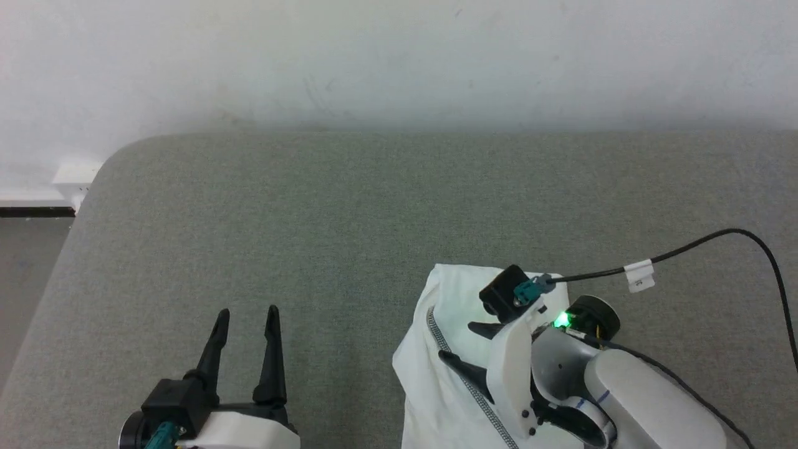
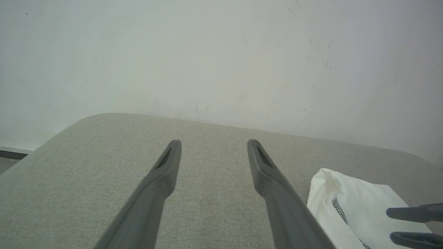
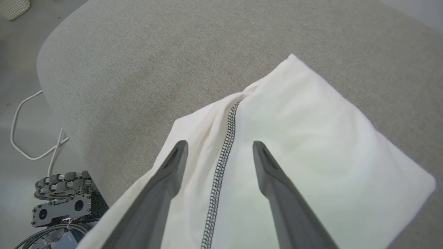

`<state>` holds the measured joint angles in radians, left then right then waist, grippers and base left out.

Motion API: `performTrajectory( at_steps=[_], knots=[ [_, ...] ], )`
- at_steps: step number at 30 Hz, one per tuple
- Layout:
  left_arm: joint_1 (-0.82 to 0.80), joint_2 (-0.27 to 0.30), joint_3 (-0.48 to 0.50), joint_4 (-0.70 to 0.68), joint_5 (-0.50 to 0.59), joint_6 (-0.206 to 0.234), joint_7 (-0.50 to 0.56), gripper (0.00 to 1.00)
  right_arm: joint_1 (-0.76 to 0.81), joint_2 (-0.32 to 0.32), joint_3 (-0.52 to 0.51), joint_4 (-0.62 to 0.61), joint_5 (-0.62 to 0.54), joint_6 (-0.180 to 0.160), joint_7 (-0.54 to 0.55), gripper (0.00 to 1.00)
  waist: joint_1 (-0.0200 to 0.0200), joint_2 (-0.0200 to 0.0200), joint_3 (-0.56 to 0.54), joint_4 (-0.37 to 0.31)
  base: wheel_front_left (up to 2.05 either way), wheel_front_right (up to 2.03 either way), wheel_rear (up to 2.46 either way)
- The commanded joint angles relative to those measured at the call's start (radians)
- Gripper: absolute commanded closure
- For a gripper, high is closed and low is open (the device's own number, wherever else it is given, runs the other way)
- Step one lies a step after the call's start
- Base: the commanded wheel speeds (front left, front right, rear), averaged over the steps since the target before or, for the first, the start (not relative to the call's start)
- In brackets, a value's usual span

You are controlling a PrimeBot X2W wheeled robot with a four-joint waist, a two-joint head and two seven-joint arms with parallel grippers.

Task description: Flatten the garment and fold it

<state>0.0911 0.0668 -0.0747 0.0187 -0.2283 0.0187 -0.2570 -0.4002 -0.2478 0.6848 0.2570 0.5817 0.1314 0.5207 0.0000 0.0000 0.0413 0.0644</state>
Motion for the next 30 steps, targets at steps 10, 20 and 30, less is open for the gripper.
performTrajectory(
  at_steps=[10, 20, 30],
  knots=[
    [0.008, -0.002, 0.02, 0.001, 0.01, 0.008, -0.005, 0.0, 0.094, -0.104, -0.161, -0.134, -0.139, -0.001, -0.34, 0.0, 0.0, 0.0, -0.031, -0.058, 0.0, 0.0, 0.0],
    [0.024, 0.004, 0.061, -0.01, 0.001, 0.03, -0.005, 0.0, 0.362, -0.033, -0.579, -0.258, -0.219, -0.001, -0.523, 0.0, 0.0, 0.0, -0.047, -0.108, 0.0, 0.0, 0.0],
    [0.049, 0.007, 0.111, -0.021, -0.018, 0.051, -0.005, 0.0, 0.504, 0.046, -0.845, -0.38, -0.143, -0.001, -0.427, 0.0, 0.0, 0.0, -0.045, -0.142, 0.0, 0.0, 0.0]
  ],
)
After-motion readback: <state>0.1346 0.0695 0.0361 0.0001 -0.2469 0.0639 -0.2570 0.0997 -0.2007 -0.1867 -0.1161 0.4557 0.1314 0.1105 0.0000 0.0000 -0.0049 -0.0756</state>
